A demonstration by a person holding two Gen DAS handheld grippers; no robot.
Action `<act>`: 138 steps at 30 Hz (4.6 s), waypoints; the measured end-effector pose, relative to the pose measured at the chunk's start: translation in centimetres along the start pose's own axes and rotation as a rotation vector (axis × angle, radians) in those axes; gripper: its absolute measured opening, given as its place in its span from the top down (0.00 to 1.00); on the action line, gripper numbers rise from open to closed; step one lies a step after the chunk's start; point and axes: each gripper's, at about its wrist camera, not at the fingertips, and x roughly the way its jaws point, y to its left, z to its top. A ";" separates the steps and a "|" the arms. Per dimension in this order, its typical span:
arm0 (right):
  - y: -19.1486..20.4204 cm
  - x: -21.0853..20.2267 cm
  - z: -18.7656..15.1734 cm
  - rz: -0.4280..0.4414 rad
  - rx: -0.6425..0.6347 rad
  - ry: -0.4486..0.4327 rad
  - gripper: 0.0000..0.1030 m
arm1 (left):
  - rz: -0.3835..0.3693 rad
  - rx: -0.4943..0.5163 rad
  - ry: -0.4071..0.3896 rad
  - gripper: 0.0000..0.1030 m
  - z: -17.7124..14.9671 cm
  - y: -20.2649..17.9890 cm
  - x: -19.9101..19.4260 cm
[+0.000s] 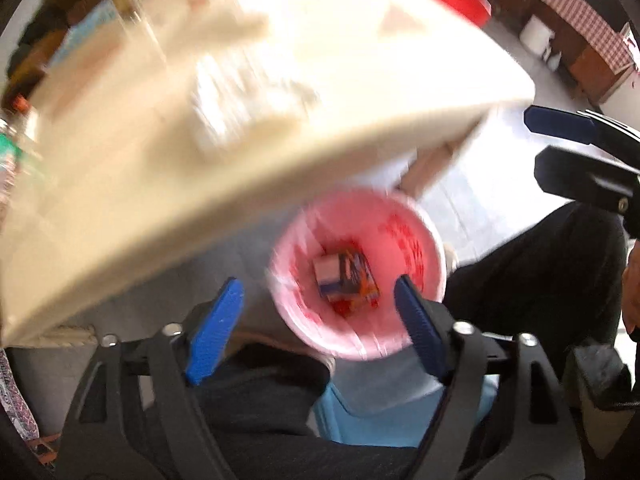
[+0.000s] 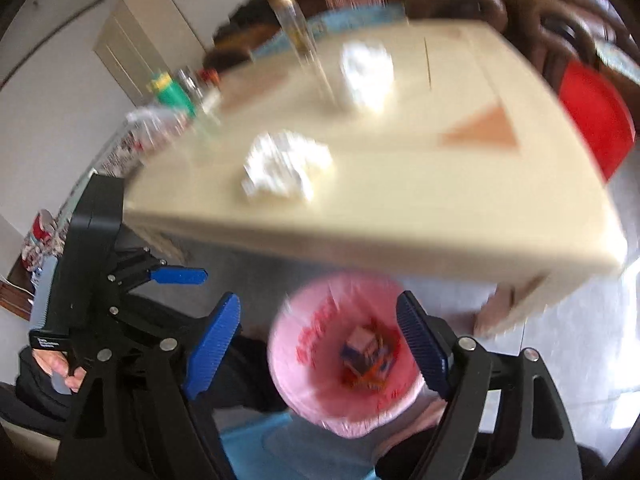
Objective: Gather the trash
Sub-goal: 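Raise both open tools from the bin back over the table, then close the left tool on the white tissue while the right tool grasps the clear plastic bag, then lift the tissue with the left tool while the right tool carries the plastic bag over the bin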
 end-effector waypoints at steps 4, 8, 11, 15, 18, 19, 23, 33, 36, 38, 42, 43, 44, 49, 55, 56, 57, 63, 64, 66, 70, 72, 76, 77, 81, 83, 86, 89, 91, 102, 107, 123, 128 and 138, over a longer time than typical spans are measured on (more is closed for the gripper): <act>1.1 -3.9 4.2 0.017 -0.010 -0.107 0.23 | 0.022 -0.011 -0.084 0.22 2.3 1.4 -4.6; 1.3 -6.8 7.7 0.007 -0.013 -0.185 0.12 | 0.015 -0.061 -0.133 0.22 4.8 3.8 -9.1; 1.6 -8.2 10.6 0.019 -0.017 -0.214 0.12 | 0.054 -0.082 -0.179 0.22 6.3 5.1 -12.1; 1.6 -9.0 14.0 0.038 0.010 -0.245 0.11 | 0.070 -0.097 -0.218 0.16 8.0 5.8 -14.4; 1.1 -8.4 16.6 0.045 0.027 -0.253 0.11 | 0.061 -0.111 -0.229 0.15 9.2 6.1 -14.9; 1.0 -8.1 17.1 0.031 0.022 -0.253 0.11 | 0.057 -0.114 -0.228 0.15 9.5 6.0 -14.6; 0.5 -6.1 19.5 -0.003 0.012 -0.225 0.11 | 0.036 -0.123 -0.185 0.14 10.3 6.0 -12.5; -1.1 0.0 22.4 -0.056 0.003 -0.142 0.11 | 0.006 -0.158 -0.051 0.14 11.7 6.0 -4.9; -1.3 1.8 23.1 -0.055 0.001 -0.113 0.11 | 0.001 -0.158 -0.033 0.14 12.3 5.9 -3.6; -1.4 3.0 23.5 -0.056 -0.001 -0.098 0.11 | 0.002 -0.161 -0.020 0.14 12.7 5.8 -2.8; -1.7 5.2 24.0 -0.061 -0.005 -0.071 0.11 | -0.003 -0.170 0.006 0.14 13.3 5.7 -1.2; -1.7 5.6 24.1 -0.064 -0.006 -0.064 0.11 | -0.006 -0.172 0.015 0.14 13.5 5.7 -0.6; -1.8 6.4 24.3 -0.072 -0.008 -0.053 0.11 | -0.008 -0.174 0.022 0.14 13.6 5.7 -0.1; -2.3 9.9 25.0 -0.088 -0.012 0.004 0.11 | -0.042 -0.190 0.067 0.14 14.0 6.0 2.5; -3.1 14.3 25.0 -0.143 -0.018 0.069 0.11 | -0.048 -0.226 0.114 0.14 14.3 7.0 5.0; -3.2 15.0 25.0 -0.149 -0.021 0.080 0.11 | -0.050 -0.225 0.117 0.14 14.3 7.1 5.2; -3.4 15.5 25.0 -0.155 -0.022 0.088 0.11 | -0.050 -0.225 0.120 0.14 14.4 7.1 5.4; -4.0 19.0 25.0 -0.192 -0.027 0.140 0.11 | -0.061 -0.223 0.131 0.14 14.8 6.8 6.3; -4.0 19.6 25.0 -0.195 -0.031 0.148 0.11 | -0.061 -0.225 0.135 0.14 14.8 6.8 6.6; -4.0 20.7 25.2 -0.212 -0.034 0.159 0.11 | -0.062 -0.230 0.142 0.14 14.7 6.9 6.8; -4.4 22.5 25.3 -0.245 -0.032 0.177 0.11 | -0.063 -0.234 0.154 0.14 14.5 6.6 7.5; -4.7 23.1 25.2 -0.253 -0.030 0.186 0.11 | -0.064 -0.234 0.155 0.14 14.6 6.6 7.8; -4.8 24.4 24.7 -0.269 -0.033 0.203 0.11 | -0.060 -0.231 0.161 0.14 14.7 6.6 8.3; -4.8 24.8 24.6 -0.275 -0.035 0.207 0.12 | -0.059 -0.232 0.163 0.14 14.8 6.5 8.4; -5.0 25.7 24.1 -0.283 -0.042 0.229 0.17 | -0.063 -0.230 0.163 0.14 14.9 6.5 8.7; -4.8 26.0 23.9 -0.295 -0.058 0.225 0.19 | -0.063 -0.231 0.165 0.14 15.0 6.5 8.9; -4.4 26.3 23.7 -0.336 -0.103 0.223 0.23 | -0.060 -0.242 0.170 0.14 15.2 6.5 9.4; -4.2 26.1 23.6 -0.351 -0.124 0.205 0.33 | -0.062 -0.256 0.175 0.14 15.3 6.8 9.8; -4.3 25.9 23.7 -0.350 -0.126 0.199 0.42 | -0.064 -0.262 0.171 0.14 15.3 6.7 9.9; -4.3 24.5 23.7 -0.355 -0.120 0.158 0.71 | -0.065 -0.310 0.154 0.43 14.3 8.5 9.2; -4.1 22.8 23.7 -0.356 -0.122 0.130 0.73 | -0.104 -0.348 0.147 0.64 13.6 9.9 8.9; -2.9 13.5 21.7 -0.333 -0.124 -0.030 0.75 | -0.006 -0.340 -0.001 0.69 12.0 10.9 3.3; -1.9 8.5 20.3 -0.312 -0.107 -0.089 0.75 | 0.064 -0.334 -0.081 0.69 11.4 9.7 -0.2; 2.7 0.0 15.1 -0.290 -0.168 -0.189 0.75 | 0.168 -0.287 -0.230 0.69 10.1 6.9 -7.6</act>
